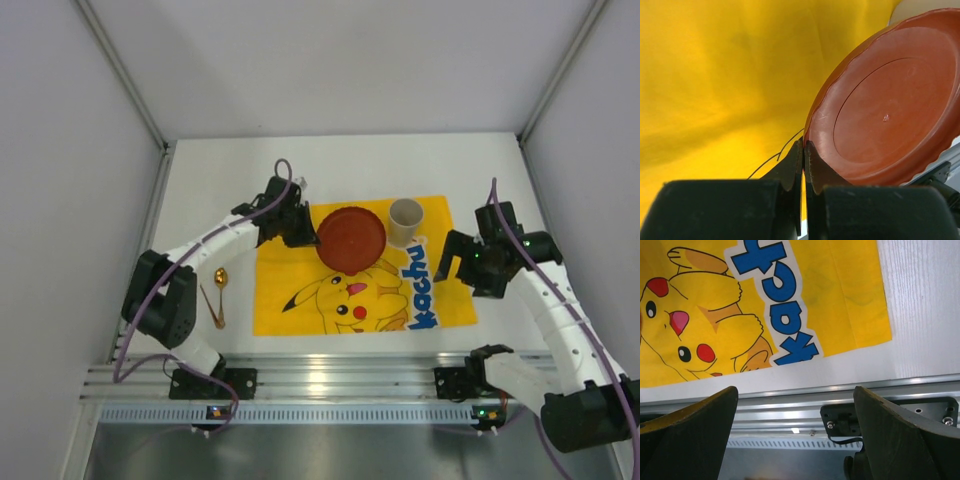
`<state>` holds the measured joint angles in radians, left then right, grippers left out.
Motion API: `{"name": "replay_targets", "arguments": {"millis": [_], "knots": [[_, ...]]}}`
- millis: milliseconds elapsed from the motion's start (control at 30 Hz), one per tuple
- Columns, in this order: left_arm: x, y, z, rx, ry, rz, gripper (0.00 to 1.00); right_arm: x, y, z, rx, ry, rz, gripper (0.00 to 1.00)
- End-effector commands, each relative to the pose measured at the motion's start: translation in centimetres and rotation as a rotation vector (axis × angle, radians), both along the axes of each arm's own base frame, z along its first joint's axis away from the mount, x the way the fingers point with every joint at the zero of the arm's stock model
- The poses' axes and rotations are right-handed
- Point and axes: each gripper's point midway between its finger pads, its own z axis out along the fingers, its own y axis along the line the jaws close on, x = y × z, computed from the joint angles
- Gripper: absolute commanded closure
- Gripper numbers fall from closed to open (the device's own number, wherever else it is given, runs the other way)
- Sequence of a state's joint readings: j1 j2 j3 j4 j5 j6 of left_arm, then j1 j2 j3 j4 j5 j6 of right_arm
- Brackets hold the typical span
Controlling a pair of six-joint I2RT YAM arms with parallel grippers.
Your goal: Set the dinner table for one person
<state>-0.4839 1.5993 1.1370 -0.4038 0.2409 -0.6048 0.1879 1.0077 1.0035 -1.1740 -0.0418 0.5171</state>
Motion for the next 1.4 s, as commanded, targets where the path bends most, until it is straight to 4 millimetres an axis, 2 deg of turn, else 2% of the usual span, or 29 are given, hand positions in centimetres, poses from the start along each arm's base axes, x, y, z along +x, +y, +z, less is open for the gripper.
{"name": "replay_targets", "arguments": {"millis": [0,67,167,300,400,600,667,700,733,833,867,967,1000,1067,1100,1133,1167,1200,1233,1267,1300,1333,1367], "knots": [[0.2,-3.3,-0.2,-0.027,-0.021,-0.029,1.00,-0.3,0.1,0.3,-0.008,-0.040,0.033,0.00],[-0.7,-4.8,-1.5,-0.009,0.002,-0.063,1.00,-0.5,-0.2,0.3,-0.018,-0.039,0.031,0.00],[-1.4,-5.3,-3.2,0.039,0.030,-0.062,1.00,-0.6,-0.5,0.3,-0.035,-0.041,0.035,0.00],[-2.0,-4.0,-6.0,0.124,0.098,-0.019,1.00,-0.9,-0.7,0.2,-0.045,-0.040,0.042,0.00],[-2.5,-2.8,-7.4,0.185,0.140,0.015,1.00,-1.1,-0.8,0.2,-0.047,-0.040,0.047,0.00],[-3.0,-1.3,-8.2,0.268,0.177,0.048,1.00,-0.9,-0.7,0.1,-0.044,-0.040,0.053,0.00],[-3.2,-1.4,-8.4,0.270,0.188,0.036,0.87,-0.9,-0.6,0.1,-0.041,-0.041,0.057,0.00],[-3.3,-1.4,-8.5,0.267,0.194,0.031,0.77,-0.9,-0.6,0.0,-0.042,-0.038,0.059,0.00],[-3.3,-1.5,-8.5,0.265,0.195,0.032,0.59,-0.9,-0.6,0.0,-0.040,-0.039,0.060,0.00],[-3.3,-1.4,-8.0,0.259,0.185,0.035,0.42,-0.9,-0.5,-0.1,-0.037,-0.037,0.063,0.00],[-3.1,-1.4,-7.4,0.253,0.173,0.039,0.40,-0.9,-0.5,-0.1,-0.037,-0.039,0.063,0.00],[-2.3,-0.8,-3.7,0.243,0.092,0.087,0.33,-1.0,-0.5,-0.1,-0.036,-0.043,0.056,0.00],[-2.2,-0.4,-1.4,0.219,0.052,0.112,0.32,-1.1,-0.5,-0.2,-0.033,-0.041,0.057,0.00],[-3.2,1.2,0.0,0.229,0.039,0.177,0.28,-1.1,-0.6,-0.1,-0.034,-0.051,0.058,0.00],[-3.6,1.9,2.5,0.187,-0.013,0.204,0.27,-1.1,-0.6,-0.1,-0.035,-0.056,0.055,0.00],[-3.9,3.2,3.0,0.190,-0.024,0.240,0.25,-1.0,-0.6,0.0,-0.037,-0.059,0.055,0.00],[-4.9,5.0,2.3,0.227,-0.012,0.271,0.24,-1.1,-0.6,0.0,-0.036,-0.060,0.051,0.00],[-5.6,6.4,3.6,0.209,-0.036,0.302,0.22,-1.0,-0.6,0.1,-0.034,-0.063,0.053,0.00],[-5.6,8.7,3.3,0.220,-0.023,0.364,0.21,-1.0,-0.6,0.0,-0.033,-0.066,0.054,0.00],[-7.2,10.8,2.4,0.232,0.005,0.393,0.21,-1.0,-0.5,-0.1,-0.032,-0.061,0.054,0.00],[-7.8,12.3,1.9,0.228,0.031,0.426,0.21,-0.9,-0.4,-0.2,-0.026,-0.066,0.058,0.00],[-7.7,15.2,1.3,0.230,0.055,0.510,0.22,-0.9,-0.2,-0.3,-0.016,-0.065,0.061,0.00],[-8.8,16.8,0.8,0.234,0.064,0.543,0.22,-0.9,-0.1,-0.7,-0.011,-0.058,0.065,0.00]]}}
